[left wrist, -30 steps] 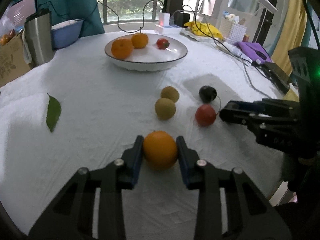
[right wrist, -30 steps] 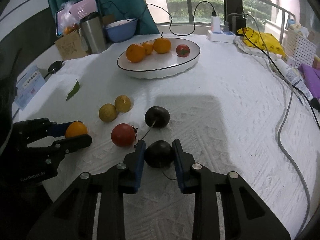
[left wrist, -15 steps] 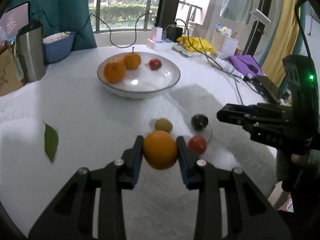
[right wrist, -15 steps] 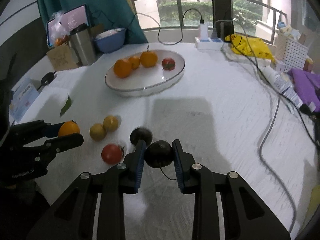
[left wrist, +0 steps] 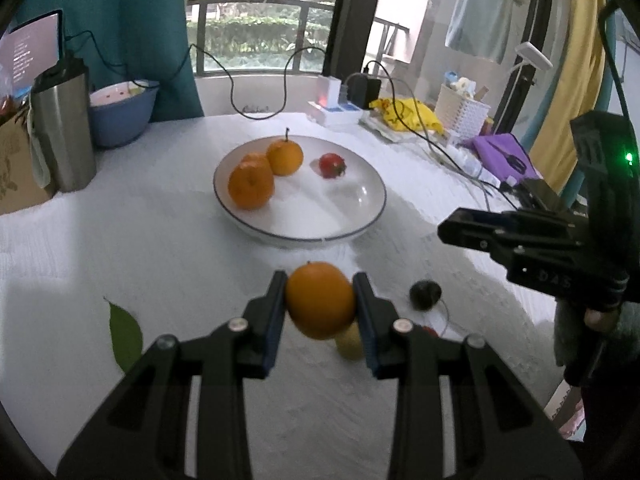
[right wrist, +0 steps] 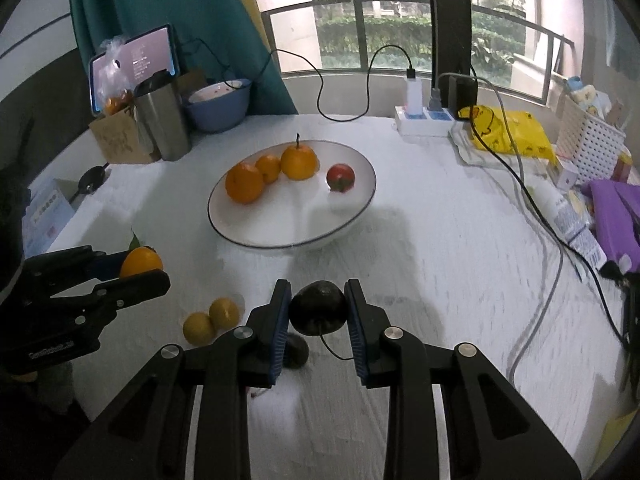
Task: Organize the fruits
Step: 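Lift and carry the orange and dark plum over the white plate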
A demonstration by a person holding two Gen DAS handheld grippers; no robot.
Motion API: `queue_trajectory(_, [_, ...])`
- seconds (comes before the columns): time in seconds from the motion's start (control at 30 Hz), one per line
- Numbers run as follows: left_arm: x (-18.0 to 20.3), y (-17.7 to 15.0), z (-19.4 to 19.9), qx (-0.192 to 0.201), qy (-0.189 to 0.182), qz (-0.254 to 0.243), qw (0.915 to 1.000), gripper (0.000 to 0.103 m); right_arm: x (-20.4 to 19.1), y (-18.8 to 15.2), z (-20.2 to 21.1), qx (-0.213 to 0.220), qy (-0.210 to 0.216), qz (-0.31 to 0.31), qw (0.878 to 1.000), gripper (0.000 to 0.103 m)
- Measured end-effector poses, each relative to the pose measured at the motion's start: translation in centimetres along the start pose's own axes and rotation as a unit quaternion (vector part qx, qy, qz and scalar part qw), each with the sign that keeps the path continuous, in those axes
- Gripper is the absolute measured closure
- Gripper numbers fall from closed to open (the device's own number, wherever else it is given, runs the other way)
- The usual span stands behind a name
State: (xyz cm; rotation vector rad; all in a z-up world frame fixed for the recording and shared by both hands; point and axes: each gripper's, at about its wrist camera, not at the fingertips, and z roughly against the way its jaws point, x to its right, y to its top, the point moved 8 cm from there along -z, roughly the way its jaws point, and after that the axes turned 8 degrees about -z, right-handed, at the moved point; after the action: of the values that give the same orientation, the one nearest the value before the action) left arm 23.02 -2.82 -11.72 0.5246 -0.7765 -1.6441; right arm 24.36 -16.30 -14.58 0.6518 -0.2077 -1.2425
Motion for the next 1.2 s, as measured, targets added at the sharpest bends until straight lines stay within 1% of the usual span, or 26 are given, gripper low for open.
queue_trajectory(0.17, [-0.6,1.2,-0.5,0.006,0.0,-0.002,1.0,0.069,0.2,1.2,-0.4,0.004,-0.001,-0.001,1.0,0.073])
queue_trajectory(0.6, [-1.1,4.5,-3.4,0.014,-0.014,-0.015,0.9997,0.069,0.8,4.4,-2.2,0.014,0.001,-0.002,1.0,0.073])
queue_trajectory(0.93, [-1.8,6.7,-6.5,0.013,-0.026,-0.019,0.9994,0.069,0.9,6.4,-5.3,0.006,0.005,0.005,1.0,0.074])
queue_trajectory(1.1, [-2.4,7.5,-8.4,0.005,-0.033,-0.016,0.9993,0.069,1.0,7.2,-7.1,0.001,0.006,0.008,1.0,0.073])
queue_trajectory(1.2, [-2.7,7.9,-9.2,0.003,-0.03,-0.017,0.9994,0.069,1.1,7.5,-8.1,-0.003,0.006,0.009,1.0,0.073])
